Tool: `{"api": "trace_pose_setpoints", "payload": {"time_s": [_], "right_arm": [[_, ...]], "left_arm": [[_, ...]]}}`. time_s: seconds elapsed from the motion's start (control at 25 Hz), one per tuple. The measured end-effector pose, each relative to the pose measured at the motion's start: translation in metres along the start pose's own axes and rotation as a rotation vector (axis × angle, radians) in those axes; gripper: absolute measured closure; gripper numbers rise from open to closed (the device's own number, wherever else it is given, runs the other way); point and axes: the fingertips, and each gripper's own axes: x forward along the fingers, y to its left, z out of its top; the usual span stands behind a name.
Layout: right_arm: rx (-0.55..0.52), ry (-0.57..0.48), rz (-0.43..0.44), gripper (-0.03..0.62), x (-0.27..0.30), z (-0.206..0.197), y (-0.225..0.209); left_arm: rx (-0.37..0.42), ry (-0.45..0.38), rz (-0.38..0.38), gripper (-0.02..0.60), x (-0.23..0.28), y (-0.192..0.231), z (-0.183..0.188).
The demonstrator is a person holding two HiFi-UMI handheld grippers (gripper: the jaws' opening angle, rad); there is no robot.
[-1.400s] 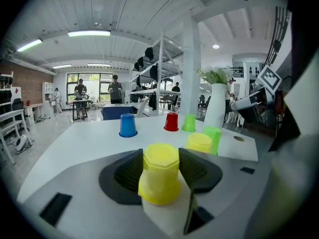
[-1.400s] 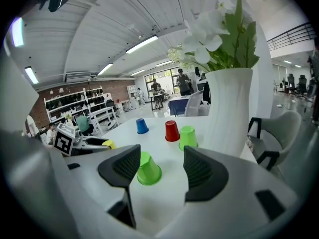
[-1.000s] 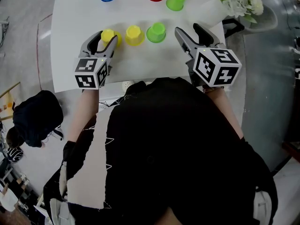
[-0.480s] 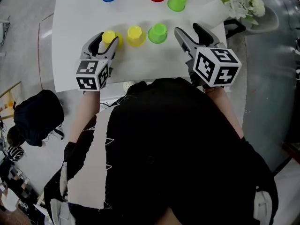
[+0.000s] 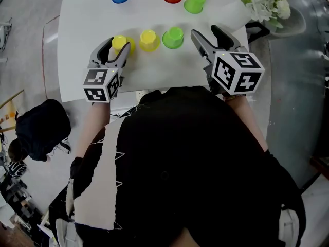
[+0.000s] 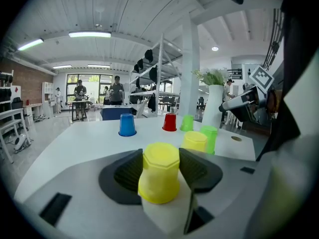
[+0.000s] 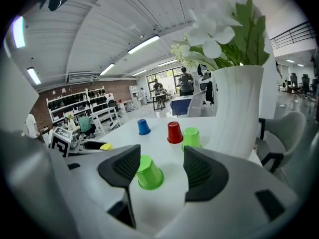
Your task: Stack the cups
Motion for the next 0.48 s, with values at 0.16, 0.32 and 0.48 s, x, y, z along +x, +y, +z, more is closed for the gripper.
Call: {"api": "trace_pose_setpoints", "payload": {"time_s": [0.16, 0.32, 0.48], "right_arm": [[-0.002, 0.003, 0.000, 0.319, 0.0011, 0.0003, -0.0002], [-0.001, 0.002, 0.003, 0.319, 0.0025, -0.0002, 0.0008], [0.000, 0.002, 0.004, 0.319, 0.0036, -0.0008, 0.0016]], "left_arm": [[0.003, 0.003, -0.008, 0.344, 0.0003, -0.0004, 0.0002], [0.004, -0.004, -0.016, 0.344, -0.0001, -0.0006, 0.0001], [0.002, -0.011, -0.023, 0.342, 0.0002, -0.0007, 0.0001]]}}
